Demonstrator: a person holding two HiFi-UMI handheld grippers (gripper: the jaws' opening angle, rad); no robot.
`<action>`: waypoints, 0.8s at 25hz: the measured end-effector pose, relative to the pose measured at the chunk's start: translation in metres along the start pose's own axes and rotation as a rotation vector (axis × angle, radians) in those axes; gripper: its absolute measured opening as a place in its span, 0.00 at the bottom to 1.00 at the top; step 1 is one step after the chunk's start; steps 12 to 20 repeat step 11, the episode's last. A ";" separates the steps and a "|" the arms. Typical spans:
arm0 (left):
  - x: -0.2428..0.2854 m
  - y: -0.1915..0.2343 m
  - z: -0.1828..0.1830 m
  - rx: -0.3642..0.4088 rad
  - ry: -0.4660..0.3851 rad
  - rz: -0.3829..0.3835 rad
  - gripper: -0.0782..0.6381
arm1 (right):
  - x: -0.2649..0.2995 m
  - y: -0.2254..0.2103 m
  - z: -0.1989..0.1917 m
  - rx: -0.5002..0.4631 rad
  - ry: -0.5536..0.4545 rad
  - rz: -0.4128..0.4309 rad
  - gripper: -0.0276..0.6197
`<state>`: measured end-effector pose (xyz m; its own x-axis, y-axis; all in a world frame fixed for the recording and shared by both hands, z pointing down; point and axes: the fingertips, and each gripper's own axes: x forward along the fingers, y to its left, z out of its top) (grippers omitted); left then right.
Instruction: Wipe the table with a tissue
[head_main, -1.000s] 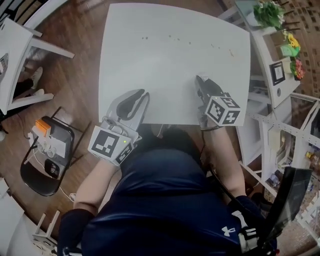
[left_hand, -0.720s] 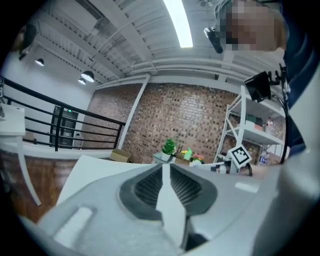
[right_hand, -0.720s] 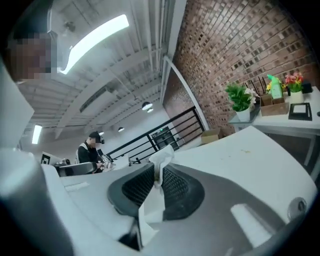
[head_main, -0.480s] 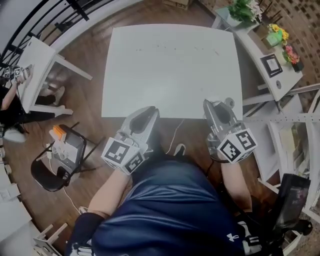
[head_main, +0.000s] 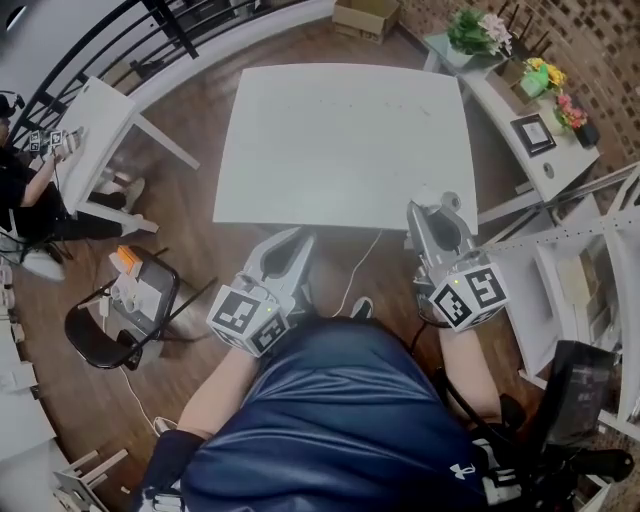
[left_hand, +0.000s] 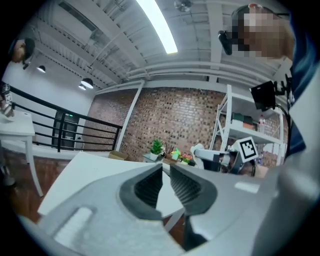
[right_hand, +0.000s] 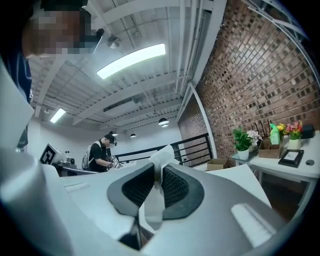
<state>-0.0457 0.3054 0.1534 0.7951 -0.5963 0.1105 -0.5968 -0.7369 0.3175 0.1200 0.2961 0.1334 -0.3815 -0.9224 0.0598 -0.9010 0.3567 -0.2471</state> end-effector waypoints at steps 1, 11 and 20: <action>-0.004 0.003 0.002 -0.003 -0.004 -0.001 0.17 | 0.004 0.002 0.002 -0.007 -0.004 -0.005 0.11; -0.031 0.070 0.027 0.000 -0.013 -0.010 0.17 | 0.062 0.051 0.015 -0.081 -0.025 -0.032 0.11; -0.031 0.070 0.027 0.000 -0.013 -0.010 0.17 | 0.062 0.051 0.015 -0.081 -0.025 -0.032 0.11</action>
